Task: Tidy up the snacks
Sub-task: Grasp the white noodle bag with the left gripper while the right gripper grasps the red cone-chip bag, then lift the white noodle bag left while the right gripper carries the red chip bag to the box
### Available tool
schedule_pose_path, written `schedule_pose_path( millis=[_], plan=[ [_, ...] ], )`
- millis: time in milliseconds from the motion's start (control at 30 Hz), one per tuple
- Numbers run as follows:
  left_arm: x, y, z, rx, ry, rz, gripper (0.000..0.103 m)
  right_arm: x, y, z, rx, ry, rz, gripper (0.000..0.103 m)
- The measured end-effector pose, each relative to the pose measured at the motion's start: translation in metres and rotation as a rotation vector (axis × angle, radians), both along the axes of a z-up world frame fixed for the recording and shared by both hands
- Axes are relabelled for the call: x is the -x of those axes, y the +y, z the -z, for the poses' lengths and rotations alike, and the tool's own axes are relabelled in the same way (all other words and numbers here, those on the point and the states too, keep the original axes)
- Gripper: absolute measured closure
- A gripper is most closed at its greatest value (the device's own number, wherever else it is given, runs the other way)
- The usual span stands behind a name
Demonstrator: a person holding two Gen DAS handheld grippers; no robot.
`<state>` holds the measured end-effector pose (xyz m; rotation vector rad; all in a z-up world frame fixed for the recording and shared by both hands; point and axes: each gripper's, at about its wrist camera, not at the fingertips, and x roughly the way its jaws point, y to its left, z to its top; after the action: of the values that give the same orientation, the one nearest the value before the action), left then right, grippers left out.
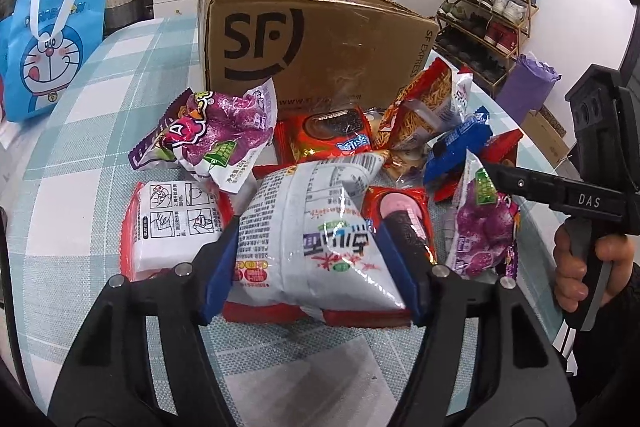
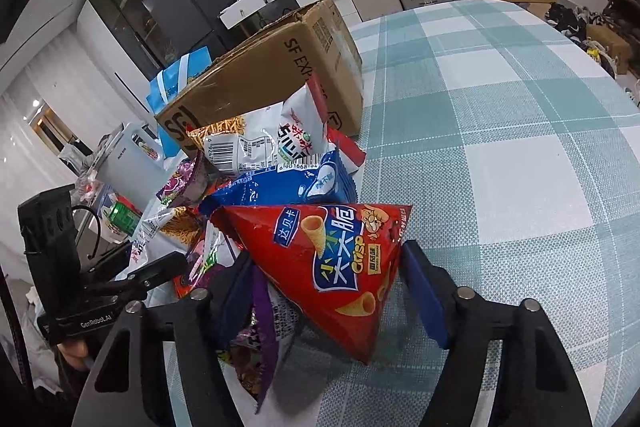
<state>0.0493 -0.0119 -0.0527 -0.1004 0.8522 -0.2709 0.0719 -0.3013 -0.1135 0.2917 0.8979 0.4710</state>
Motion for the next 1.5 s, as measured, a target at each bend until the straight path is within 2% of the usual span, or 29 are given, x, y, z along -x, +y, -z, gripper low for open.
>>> schedule_pose_path(
  millis=[100,133,167,233,733,867,1033,1300,1500],
  plan=[
    [-0.003,0.002,0.003,0.006,0.005,-0.006,0.033,0.001,-0.001,-0.001,-0.019,-0.003,-0.001,0.042],
    [-0.004,0.002,0.003,0.007,0.008,-0.002,0.028,0.002,-0.001,-0.001,-0.022,-0.006,-0.005,0.045],
    [-0.005,0.001,0.003,0.005,0.011,0.004,0.025,0.003,-0.001,-0.002,-0.028,-0.013,-0.012,0.051],
    [-0.005,-0.002,0.003,-0.007,0.011,0.013,0.022,0.005,-0.001,-0.003,-0.032,-0.027,-0.015,0.052],
    [-0.005,0.003,0.003,0.024,0.024,0.031,0.021,0.006,-0.002,-0.005,-0.035,-0.044,-0.02,0.052],
    [-0.007,0.006,0.003,0.057,0.038,0.056,0.03,0.007,-0.002,-0.005,-0.032,-0.046,-0.021,0.052],
    [-0.01,0.015,0.004,0.112,0.056,0.057,0.035,0.007,-0.002,-0.005,-0.031,-0.047,-0.021,0.052],
    [-0.007,0.014,0.001,0.102,0.027,0.06,0.046,0.008,-0.003,-0.005,-0.038,-0.055,-0.026,0.052],
    [-0.002,0.018,-0.002,0.124,0.003,0.058,0.047,0.011,-0.008,-0.007,-0.066,-0.069,-0.026,0.052]
  ],
)
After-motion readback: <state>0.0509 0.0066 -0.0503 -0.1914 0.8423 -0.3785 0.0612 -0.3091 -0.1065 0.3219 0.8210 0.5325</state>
